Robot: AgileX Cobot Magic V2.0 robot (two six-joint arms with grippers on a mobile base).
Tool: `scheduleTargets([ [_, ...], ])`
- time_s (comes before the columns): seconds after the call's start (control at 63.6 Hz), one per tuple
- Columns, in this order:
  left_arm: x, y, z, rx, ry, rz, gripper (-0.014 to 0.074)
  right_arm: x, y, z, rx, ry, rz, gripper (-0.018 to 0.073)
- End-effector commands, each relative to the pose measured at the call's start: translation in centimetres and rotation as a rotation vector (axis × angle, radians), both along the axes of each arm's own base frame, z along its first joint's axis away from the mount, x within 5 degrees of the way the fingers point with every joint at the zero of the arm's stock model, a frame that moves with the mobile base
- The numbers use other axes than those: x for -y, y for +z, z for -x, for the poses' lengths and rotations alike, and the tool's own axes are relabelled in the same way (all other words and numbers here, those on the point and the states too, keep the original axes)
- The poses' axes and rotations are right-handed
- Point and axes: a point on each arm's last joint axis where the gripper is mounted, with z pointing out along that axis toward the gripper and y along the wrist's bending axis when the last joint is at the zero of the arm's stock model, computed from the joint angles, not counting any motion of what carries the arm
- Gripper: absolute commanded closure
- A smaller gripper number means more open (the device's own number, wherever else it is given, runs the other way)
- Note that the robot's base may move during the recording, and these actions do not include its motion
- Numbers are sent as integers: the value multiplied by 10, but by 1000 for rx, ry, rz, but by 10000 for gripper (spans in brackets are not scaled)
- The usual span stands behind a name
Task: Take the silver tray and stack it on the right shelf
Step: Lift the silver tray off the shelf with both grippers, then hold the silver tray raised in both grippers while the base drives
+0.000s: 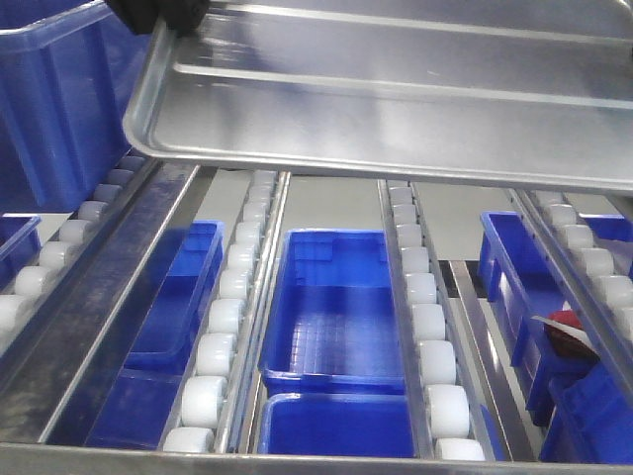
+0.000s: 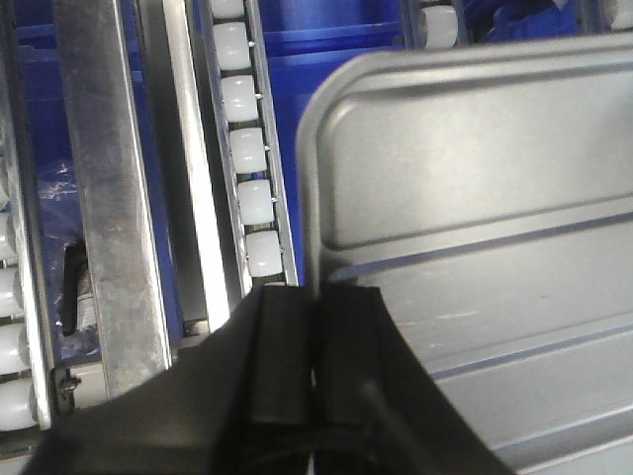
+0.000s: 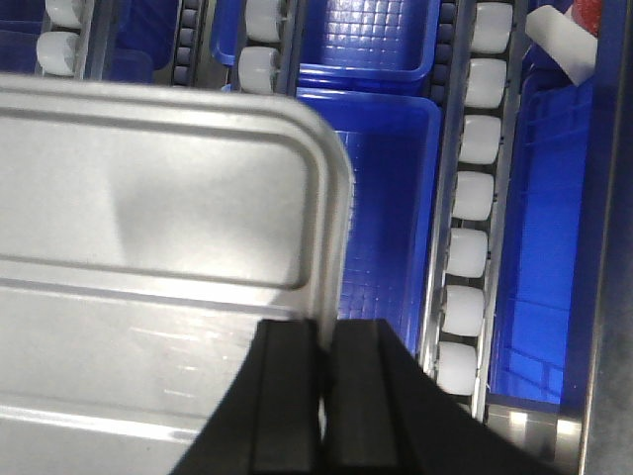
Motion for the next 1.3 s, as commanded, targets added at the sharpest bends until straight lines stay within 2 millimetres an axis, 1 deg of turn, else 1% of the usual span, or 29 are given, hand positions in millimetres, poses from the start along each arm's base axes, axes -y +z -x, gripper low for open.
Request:
scheduleTargets([
  [0.0,-11,19,4,55,4,-11,691,4,18,-1,102,13,12,505],
  [1.289,-11,18,4,54,5,-13,691,4,18,-1,102,13,12,505],
])
